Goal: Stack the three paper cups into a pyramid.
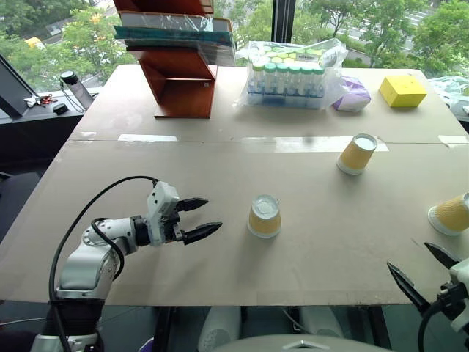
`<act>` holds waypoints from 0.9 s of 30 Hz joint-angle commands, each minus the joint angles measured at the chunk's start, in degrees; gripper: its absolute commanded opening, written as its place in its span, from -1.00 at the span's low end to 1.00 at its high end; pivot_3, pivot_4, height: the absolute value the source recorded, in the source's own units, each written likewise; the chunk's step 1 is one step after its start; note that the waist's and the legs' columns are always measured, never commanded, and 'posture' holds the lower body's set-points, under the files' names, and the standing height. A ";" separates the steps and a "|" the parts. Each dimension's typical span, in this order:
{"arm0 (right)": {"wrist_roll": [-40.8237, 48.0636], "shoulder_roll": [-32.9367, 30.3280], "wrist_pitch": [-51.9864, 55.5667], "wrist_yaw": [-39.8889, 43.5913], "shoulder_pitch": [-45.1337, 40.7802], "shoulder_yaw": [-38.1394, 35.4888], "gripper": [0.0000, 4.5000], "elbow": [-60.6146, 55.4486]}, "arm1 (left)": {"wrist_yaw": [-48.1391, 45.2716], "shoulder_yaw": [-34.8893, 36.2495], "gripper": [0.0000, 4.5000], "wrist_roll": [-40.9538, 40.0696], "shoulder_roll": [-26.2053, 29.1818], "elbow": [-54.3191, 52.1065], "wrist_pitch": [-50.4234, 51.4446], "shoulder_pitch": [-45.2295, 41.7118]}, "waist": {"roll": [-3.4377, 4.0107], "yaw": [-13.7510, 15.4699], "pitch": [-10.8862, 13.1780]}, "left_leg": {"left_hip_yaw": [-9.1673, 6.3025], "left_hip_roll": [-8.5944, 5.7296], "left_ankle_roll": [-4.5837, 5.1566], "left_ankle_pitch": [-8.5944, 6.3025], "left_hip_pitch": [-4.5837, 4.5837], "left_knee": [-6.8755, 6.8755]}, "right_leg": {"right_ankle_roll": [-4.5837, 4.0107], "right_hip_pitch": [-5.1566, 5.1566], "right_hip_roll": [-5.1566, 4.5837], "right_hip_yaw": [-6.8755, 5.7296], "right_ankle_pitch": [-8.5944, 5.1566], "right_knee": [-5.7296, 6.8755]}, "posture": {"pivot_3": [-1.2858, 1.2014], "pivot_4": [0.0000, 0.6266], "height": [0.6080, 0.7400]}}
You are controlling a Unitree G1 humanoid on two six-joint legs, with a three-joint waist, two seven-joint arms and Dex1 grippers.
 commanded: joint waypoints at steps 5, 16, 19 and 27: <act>-1.66 1.05 2.29 -8.70 -9.57 2.29 0.96 -2.05 | 3.83 1.21 1.00 -4.12 -2.35 -4.45 2.65 -6.87 | -0.05 0.11 0.00 | 0.00 -0.01 0.00 0.00 -0.02 0.08 | 0.01 0.00 0.00 0.00 0.01 0.02 | 0.03 -0.52 1.00; -4.78 3.07 6.42 -21.17 -16.69 -4.07 0.96 0.51 | -4.45 1.51 1.00 -16.54 -2.13 -9.92 6.77 -11.53 | 0.02 0.66 -0.04 | 0.02 -0.12 0.00 0.00 -0.06 -0.04 | 0.00 -0.02 0.07 0.03 0.01 -0.02 | 0.03 -0.52 1.00; -4.93 3.64 6.88 -23.82 -18.58 -6.45 0.96 0.94 | -9.06 1.52 1.00 -20.16 -0.45 -12.26 7.35 -11.89 | 0.10 0.61 -0.04 | 0.01 -0.09 0.00 0.00 -0.04 -0.06 | -0.01 -0.03 0.12 0.03 0.00 0.00 | 0.03 -0.52 1.00; 0.43 1.46 8.03 -16.67 -15.94 -2.56 0.96 -1.99 | -10.83 1.65 1.00 -20.29 1.10 -12.56 7.23 -12.20 | 0.12 0.51 -0.03 | 0.04 -0.09 0.01 0.00 -0.02 -0.06 | -0.02 -0.02 0.16 0.06 -0.01 0.00 | 0.03 -0.52 1.00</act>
